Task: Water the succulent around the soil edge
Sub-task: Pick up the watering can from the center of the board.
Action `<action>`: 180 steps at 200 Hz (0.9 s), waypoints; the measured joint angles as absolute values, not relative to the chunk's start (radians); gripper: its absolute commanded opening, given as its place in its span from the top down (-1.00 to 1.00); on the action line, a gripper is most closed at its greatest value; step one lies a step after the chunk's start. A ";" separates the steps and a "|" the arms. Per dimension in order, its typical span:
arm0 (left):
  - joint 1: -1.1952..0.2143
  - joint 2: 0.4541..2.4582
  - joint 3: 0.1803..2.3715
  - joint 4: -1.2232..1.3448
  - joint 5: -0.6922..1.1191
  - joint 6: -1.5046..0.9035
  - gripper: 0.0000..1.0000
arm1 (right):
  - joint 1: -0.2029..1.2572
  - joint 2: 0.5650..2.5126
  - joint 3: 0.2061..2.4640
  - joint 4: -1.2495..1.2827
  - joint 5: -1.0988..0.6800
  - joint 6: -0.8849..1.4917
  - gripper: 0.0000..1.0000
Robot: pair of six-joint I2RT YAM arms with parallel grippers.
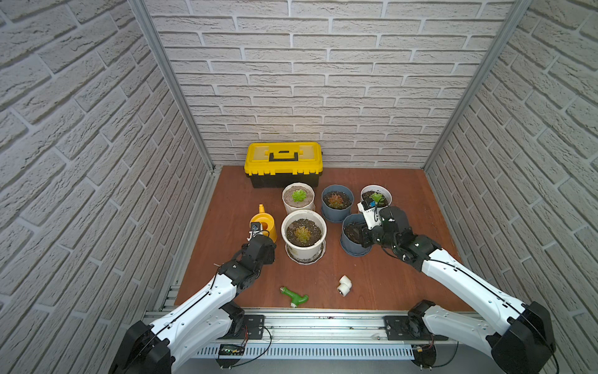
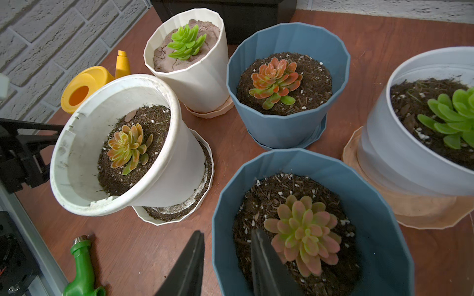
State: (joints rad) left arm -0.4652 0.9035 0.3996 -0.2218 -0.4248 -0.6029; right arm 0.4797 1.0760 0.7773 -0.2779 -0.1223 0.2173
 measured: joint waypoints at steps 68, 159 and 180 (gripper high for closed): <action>-0.414 1.035 0.400 -0.075 -0.446 -0.576 0.87 | 0.480 1.077 0.759 -0.221 -0.178 0.221 0.21; -0.413 0.682 0.402 -0.277 -0.488 -0.548 1.00 | 0.482 1.081 0.755 -0.198 -0.204 0.221 0.16; -0.415 0.565 0.442 -0.358 -0.465 -0.532 1.00 | 0.483 1.081 0.755 -0.199 -0.205 0.221 0.13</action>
